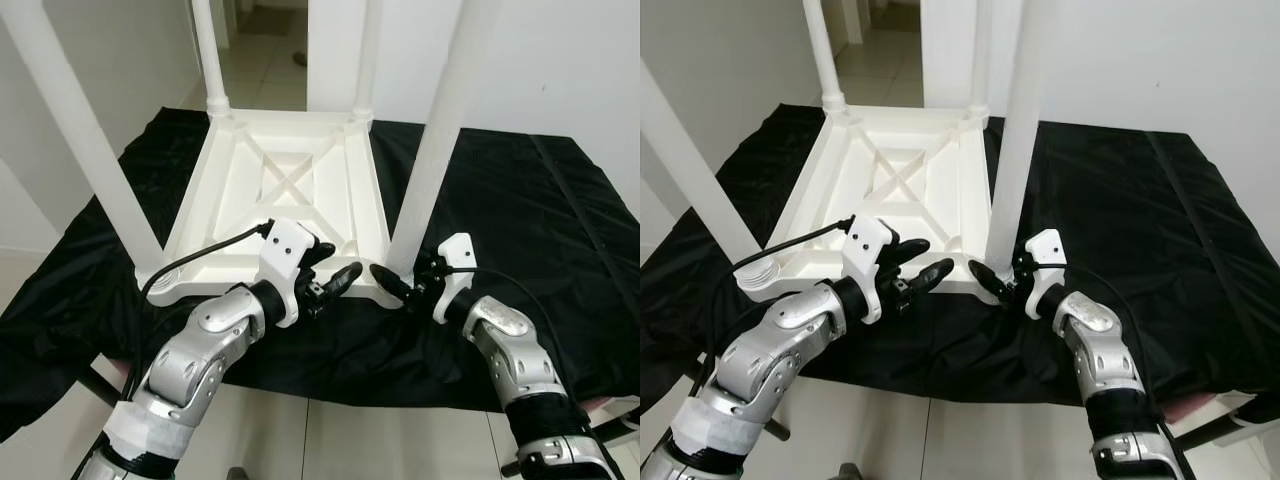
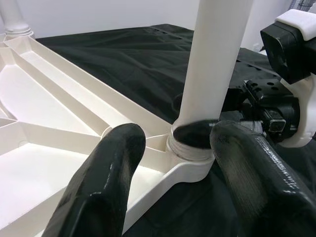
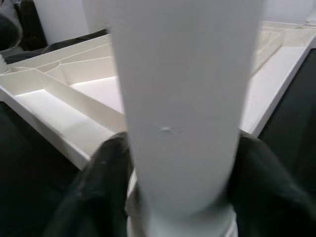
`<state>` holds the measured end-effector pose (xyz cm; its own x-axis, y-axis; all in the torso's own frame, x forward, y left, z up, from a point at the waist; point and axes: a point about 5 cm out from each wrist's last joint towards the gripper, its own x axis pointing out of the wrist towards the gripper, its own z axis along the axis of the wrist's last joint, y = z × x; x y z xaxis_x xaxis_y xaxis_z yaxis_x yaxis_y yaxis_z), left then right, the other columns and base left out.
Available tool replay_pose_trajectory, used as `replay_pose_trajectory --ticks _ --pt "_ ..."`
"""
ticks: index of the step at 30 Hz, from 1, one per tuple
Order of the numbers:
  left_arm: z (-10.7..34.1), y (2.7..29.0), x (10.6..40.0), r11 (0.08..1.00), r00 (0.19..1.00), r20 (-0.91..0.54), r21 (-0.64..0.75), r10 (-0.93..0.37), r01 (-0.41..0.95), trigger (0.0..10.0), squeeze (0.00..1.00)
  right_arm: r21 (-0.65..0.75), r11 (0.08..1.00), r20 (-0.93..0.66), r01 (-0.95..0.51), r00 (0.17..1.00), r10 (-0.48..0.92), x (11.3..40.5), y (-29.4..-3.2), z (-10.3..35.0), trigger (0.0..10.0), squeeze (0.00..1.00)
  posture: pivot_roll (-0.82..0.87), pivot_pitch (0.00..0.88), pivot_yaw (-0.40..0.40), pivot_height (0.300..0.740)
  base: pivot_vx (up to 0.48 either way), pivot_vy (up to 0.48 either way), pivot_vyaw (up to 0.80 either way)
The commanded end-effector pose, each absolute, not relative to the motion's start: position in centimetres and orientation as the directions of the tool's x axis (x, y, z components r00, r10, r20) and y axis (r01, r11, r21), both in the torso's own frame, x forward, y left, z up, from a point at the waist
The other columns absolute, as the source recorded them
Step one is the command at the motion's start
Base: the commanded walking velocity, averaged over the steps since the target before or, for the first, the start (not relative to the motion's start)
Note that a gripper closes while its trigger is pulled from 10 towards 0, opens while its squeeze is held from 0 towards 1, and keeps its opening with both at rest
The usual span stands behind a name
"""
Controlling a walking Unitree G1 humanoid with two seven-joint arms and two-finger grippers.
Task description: Building children table
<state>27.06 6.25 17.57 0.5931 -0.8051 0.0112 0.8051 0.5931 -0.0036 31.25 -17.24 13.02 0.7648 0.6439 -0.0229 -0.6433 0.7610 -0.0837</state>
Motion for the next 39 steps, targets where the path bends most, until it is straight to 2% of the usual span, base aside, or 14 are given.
replay_pose_trajectory --ticks 1,6,8,14,17,20,21,22,25,26,28,31,38,39 --pt "17.6 5.9 26.5 0.507 0.507 0.000 -0.003 -0.862 0.862 10.0 0.00 -0.064 0.743 -0.014 -0.666 0.745 0.667 31.3 -16.5 12.7 0.0 0.00 0.02 0.000 0.031 0.740 0.000 0.000 0.00" --pt "17.4 6.0 26.4 0.517 0.517 -0.001 -0.013 -0.856 0.856 10.0 0.00 -0.059 0.763 -0.005 -0.644 0.764 0.645 31.1 -16.4 12.4 0.0 0.00 0.02 0.000 0.018 0.740 0.000 0.000 0.00" --pt "17.4 6.2 26.5 0.556 0.556 0.017 -0.016 -0.831 0.831 10.0 0.00 -0.032 0.825 -0.043 -0.564 0.826 0.562 30.5 -15.8 11.7 0.0 0.00 0.03 0.000 -0.002 0.740 0.000 0.000 0.00" --pt "17.4 6.3 26.6 0.566 0.566 0.021 -0.017 -0.824 0.824 10.0 0.00 -0.033 0.858 -0.046 -0.513 0.858 0.512 30.5 -15.6 11.3 0.0 0.00 0.03 0.000 -0.006 0.740 0.000 0.000 0.00" --pt "17.3 6.4 26.7 0.576 0.576 0.020 -0.015 -0.817 0.817 10.0 0.00 -0.003 0.915 -0.019 -0.402 0.915 0.402 30.1 -14.7 11.6 0.0 0.00 0.03 0.000 -0.008 0.740 0.000 0.000 0.00" --pt "17.4 6.4 26.8 0.578 0.578 0.020 -0.014 -0.816 0.816 10.0 0.00 0.004 0.926 -0.012 -0.378 0.926 0.378 29.9 -14.5 11.8 0.0 0.00 0.03 0.000 -0.008 0.740 0.000 0.000 0.00" --pt "17.4 6.5 26.9 0.580 0.580 0.021 -0.013 -0.815 0.815 10.0 0.00 0.025 0.958 -0.020 -0.285 0.958 0.285 29.9 -14.3 11.9 0.0 0.00 0.02 0.000 -0.010 0.740 0.000 0.000 0.00" --pt "17.4 6.5 26.9 0.580 0.580 0.021 -0.013 -0.815 0.815 10.0 0.00 0.025 0.958 -0.020 -0.285 0.958 0.285 29.9 -14.3 11.9 0.0 0.00 0.02 0.000 -0.010 0.740 0.000 0.000 0.00" --pt "17.4 6.5 27.0 0.581 0.581 0.024 -0.013 -0.813 0.814 10.0 0.00 0.036 0.989 -0.031 -0.142 0.989 0.143 29.8 -14.1 12.1 0.0 0.00 0.02 0.000 -0.011 0.740 0.000 0.000 0.00" --pt "17.4 6.5 27.0 0.581 0.581 0.024 -0.013 -0.813 0.814 10.0 0.00 0.036 0.989 -0.031 -0.142 0.989 0.143 29.8 -14.1 12.1 0.0 0.00 0.02 0.000 -0.011 0.740 0.000 0.000 0.00" --pt "17.5 6.4 27.0 0.581 0.581 0.028 -0.014 -0.813 0.814 10.0 0.00 0.035 0.999 -0.059 -0.012 0.998 0.014 29.5 -13.5 12.0 0.0 0.00 0.01 0.000 -0.014 0.740 0.000 0.000 0.00" --pt "17.5 6.3 27.1 0.581 0.581 0.031 -0.016 -0.813 0.814 10.0 0.00 0.023 1.000 -0.054 -0.006 0.998 0.008 29.2 -12.7 12.2 0.0 0.00 0.01 0.000 -0.013 0.740 0.000 0.000 0.00" --pt "17.4 6.2 27.0 0.579 0.580 0.032 -0.018 -0.814 0.815 10.0 0.00 0.030 0.999 -0.048 0.019 0.999 -0.017 29.0 -13.2 12.6 0.0 0.00 0.01 0.000 -0.017 0.740 0.000 0.000 0.00" --pt "17.4 6.3 27.0 0.580 0.580 0.032 -0.019 -0.814 0.814 10.0 0.00 0.045 0.999 -0.026 -0.024 0.999 0.025 29.0 -12.9 13.0 10.0 0.00 0.01 0.000 -0.015 0.740 0.000 0.000 0.00"
